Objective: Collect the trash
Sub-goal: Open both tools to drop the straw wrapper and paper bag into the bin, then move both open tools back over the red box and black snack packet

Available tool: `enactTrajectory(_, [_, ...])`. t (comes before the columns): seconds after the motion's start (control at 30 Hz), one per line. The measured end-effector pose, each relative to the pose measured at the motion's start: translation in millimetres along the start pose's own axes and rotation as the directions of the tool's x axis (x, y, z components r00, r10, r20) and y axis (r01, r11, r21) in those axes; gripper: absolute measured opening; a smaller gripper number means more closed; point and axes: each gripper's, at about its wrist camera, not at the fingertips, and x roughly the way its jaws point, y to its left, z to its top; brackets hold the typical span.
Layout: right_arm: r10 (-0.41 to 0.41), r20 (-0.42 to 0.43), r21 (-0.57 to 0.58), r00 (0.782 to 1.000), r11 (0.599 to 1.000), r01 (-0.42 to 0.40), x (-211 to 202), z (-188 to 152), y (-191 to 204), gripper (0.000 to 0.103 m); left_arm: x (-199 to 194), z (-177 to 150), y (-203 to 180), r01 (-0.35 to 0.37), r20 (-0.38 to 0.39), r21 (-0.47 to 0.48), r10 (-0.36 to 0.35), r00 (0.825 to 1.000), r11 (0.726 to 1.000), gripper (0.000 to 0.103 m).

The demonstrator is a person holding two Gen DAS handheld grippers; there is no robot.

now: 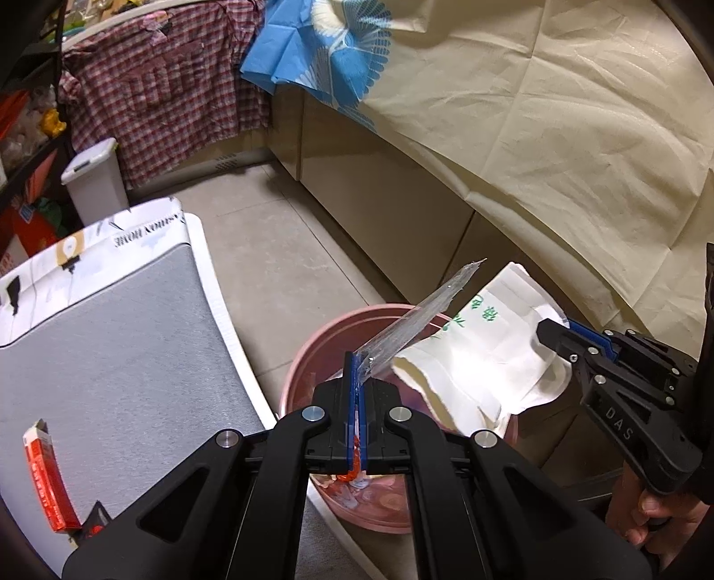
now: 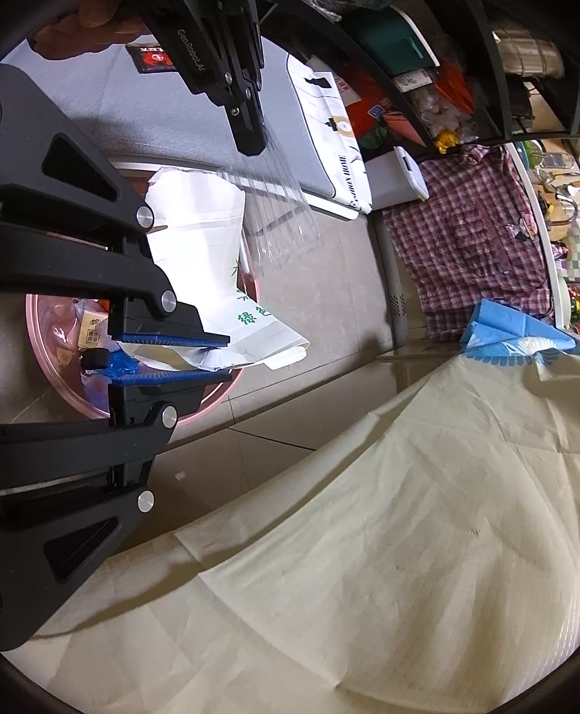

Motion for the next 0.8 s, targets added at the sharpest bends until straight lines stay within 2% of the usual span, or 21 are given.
enactTrajectory(0.07, [-0.005,-0.015,-0.006,1.000,1.000,0.005,3.5,-0.6,1.2,0.013,2.9,-0.8,0.6,0.012,-0.011,-0.009,-0.012,1.000,1.000,0.004])
enactTrajectory(0.1, [-0.008,-0.018,-0.005,1.000,1.000,0.008,4.5,-0.5,-0.3,0.018,3.4,-1.4,0.7,0.015,-0.013,-0.013,-0.015,1.000,1.000,0.011])
enactTrajectory(0.13, [-0.012,-0.019,-0.001,1.000,1.000,0.012,5.3,-0.2,-1.1,0.027,3.3,-2.2,1.1,0.013,-0.012,-0.015,-0.014,1.000,1.000,0.020])
enactTrajectory(0.2, [-0.014,-0.020,0.009,1.000,1.000,0.014,6.2,0.3,-3.3,0.043,1.8,-2.9,1.6,0.008,-0.004,-0.016,-0.008,1.000,1.000,0.026])
enactTrajectory(0.5, [0.009,0.006,0.012,1.000,1.000,-0.009,1.7,-2.1,-1.6,0.043,-18.6,-11.4,9.7,-0.005,0.021,-0.008,0.005,1.000,1.000,0.026])
enactTrajectory(0.8, [0.073,0.094,-0.029,0.993,0.997,-0.071,-23.8,-0.5,22.6,0.043,-78.8,-25.1,39.2,-0.067,0.079,-0.006,0.067,0.995,0.998,0.026])
